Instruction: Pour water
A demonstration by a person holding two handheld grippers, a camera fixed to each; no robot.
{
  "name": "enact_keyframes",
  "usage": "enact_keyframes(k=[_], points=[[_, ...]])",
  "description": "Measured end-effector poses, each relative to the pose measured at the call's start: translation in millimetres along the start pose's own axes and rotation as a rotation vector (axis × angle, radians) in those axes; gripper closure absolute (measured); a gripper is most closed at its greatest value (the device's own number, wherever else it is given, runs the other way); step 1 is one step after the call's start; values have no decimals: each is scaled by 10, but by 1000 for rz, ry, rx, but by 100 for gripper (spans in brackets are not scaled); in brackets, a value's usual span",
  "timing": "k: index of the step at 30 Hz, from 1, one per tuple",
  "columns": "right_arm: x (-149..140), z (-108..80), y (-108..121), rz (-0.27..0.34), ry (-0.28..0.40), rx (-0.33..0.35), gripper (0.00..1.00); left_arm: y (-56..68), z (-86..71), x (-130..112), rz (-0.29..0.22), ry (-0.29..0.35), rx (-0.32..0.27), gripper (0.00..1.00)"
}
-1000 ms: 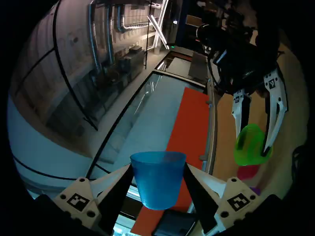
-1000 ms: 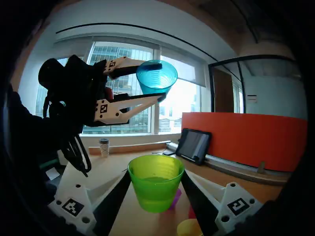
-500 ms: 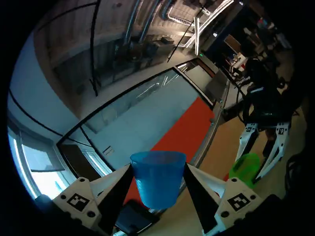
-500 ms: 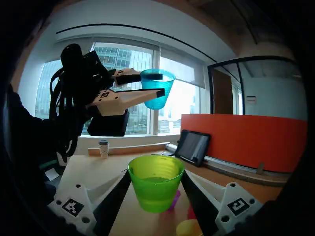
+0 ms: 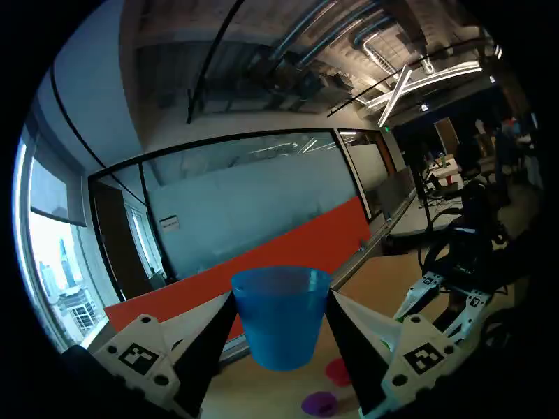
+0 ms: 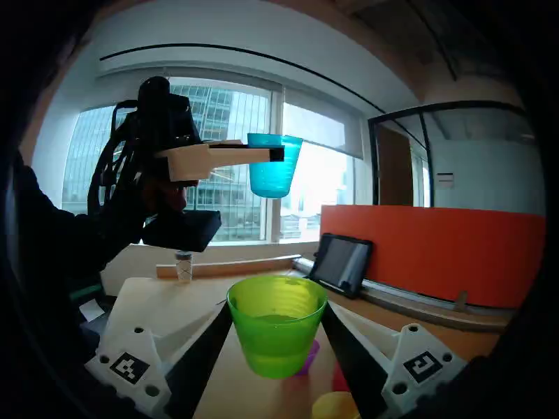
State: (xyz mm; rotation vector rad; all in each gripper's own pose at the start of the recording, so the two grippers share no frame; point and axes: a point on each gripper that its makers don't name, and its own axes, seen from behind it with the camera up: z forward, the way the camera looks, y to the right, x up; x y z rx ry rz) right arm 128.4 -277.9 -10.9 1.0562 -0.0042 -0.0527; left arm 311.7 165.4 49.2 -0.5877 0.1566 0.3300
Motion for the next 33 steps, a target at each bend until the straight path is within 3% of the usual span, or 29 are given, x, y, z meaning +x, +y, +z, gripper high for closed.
enact_keyframes(k=[8, 11, 23, 33], points=[[34, 9, 0, -5, 1, -6, 10, 78, -23, -33, -147, -23, -57, 14], [34, 14, -2, -7, 1, -7, 9, 54, -20, -95, -170, -36, -59, 14], [33, -3, 29, -6, -3, -16, 9, 5, -46, -337, -189, -80, -53, 14], [-22, -160, 192, -6, -42, -58, 9, 119, -99, -841, -207, -157, -66, 14]])
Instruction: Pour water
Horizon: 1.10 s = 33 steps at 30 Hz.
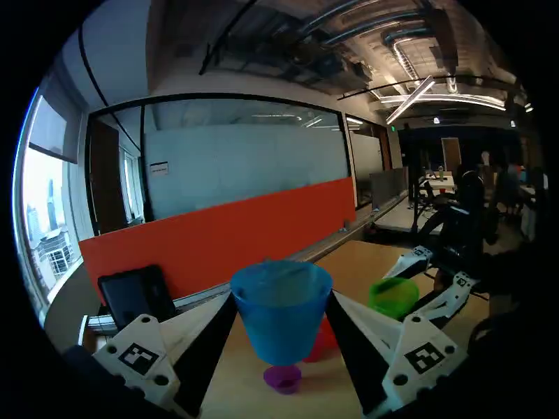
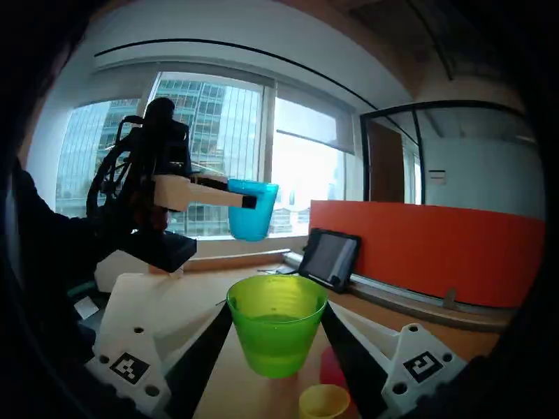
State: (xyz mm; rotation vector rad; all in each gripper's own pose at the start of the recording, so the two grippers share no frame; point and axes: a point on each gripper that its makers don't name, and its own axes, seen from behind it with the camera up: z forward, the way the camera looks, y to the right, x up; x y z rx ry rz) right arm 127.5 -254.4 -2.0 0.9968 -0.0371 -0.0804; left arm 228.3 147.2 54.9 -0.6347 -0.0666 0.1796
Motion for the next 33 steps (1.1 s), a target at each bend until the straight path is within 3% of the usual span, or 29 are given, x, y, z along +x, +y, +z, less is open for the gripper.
enact_keyframes(k=[11, 23, 33], points=[[-89, -335, 342, -10, -48, -88, 10, -15, -22, -527, -56, -56, -1, 14], [-151, -689, 659, -9, -78, -173, 10, 26, -58, -947, -50, -111, 4, 14], [-226, -859, 813, 6, -97, -211, 10, 82, -63, -1191, -51, -150, -1, 14]])
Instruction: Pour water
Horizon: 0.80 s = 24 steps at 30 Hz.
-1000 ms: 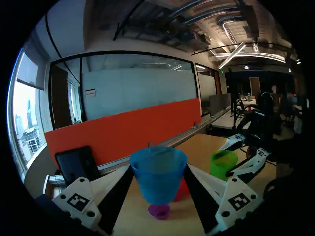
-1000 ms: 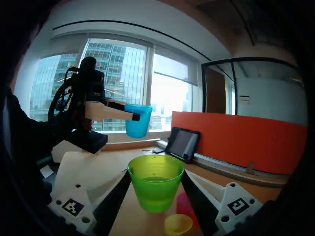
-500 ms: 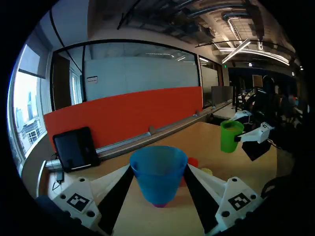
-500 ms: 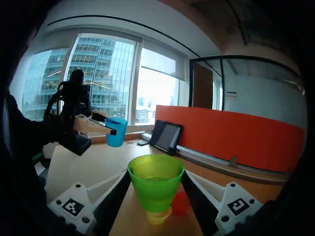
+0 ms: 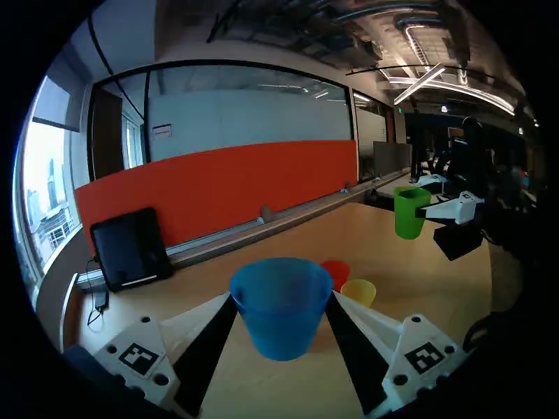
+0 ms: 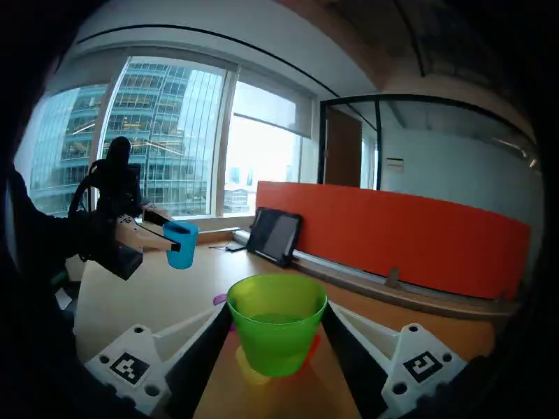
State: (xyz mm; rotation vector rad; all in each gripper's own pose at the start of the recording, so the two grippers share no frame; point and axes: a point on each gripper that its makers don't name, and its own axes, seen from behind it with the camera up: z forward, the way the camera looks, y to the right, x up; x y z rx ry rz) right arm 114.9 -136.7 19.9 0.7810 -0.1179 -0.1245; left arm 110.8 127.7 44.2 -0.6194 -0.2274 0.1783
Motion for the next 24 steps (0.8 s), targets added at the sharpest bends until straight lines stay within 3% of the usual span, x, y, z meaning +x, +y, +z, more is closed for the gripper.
enact_keyframes(k=[24], points=[[-654, -77, -16, -3, -192, 51, 9, 150, 185, -708, 24, -154, -37, 14]])
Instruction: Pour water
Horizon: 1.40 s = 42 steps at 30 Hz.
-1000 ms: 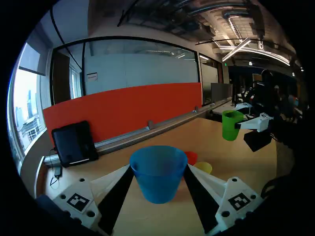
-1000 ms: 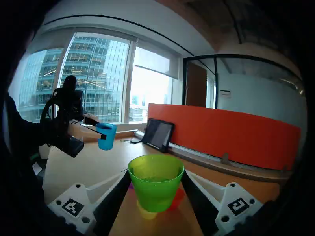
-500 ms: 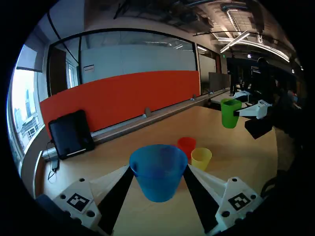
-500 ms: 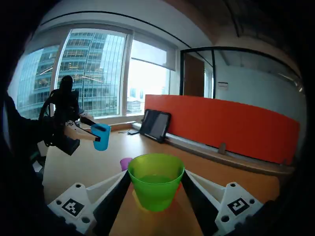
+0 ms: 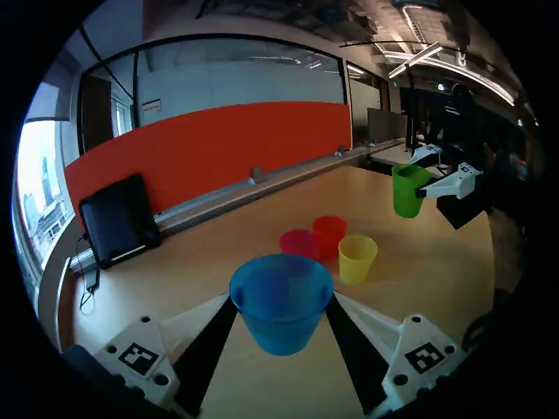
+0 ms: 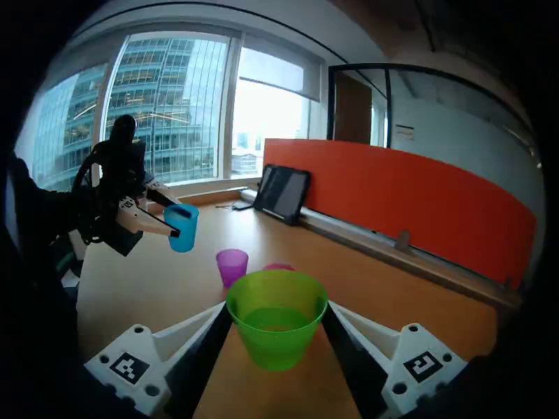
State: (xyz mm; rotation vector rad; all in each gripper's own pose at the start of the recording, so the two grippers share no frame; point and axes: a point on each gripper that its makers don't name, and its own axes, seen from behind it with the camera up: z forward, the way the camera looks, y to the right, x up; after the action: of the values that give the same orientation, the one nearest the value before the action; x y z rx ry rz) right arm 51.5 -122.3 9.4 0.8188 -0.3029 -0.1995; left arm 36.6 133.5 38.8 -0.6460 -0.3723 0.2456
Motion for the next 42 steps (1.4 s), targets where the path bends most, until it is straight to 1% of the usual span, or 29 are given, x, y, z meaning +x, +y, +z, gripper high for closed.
enact_keyframes(k=[8, 17, 23, 29, 35, 42], points=[[-169, 27, 29, 17, -46, 9, 9, 77, 110, -246, 12, -60, -22, 14], [-377, 78, 30, 21, -103, 19, 9, 175, 220, -483, 29, -122, -55, 14], [-528, 110, 28, 27, -146, 28, 10, 188, 264, -631, 33, -162, -66, 14], [-654, 127, 11, 19, -180, 37, 10, 198, 312, -748, 32, -190, -75, 14], [-712, 143, 8, 20, -193, 39, 9, 195, 378, -874, 26, -217, -80, 14], [-736, 161, 8, 24, -195, 40, 9, 195, 449, -975, 31, -234, -78, 14]])
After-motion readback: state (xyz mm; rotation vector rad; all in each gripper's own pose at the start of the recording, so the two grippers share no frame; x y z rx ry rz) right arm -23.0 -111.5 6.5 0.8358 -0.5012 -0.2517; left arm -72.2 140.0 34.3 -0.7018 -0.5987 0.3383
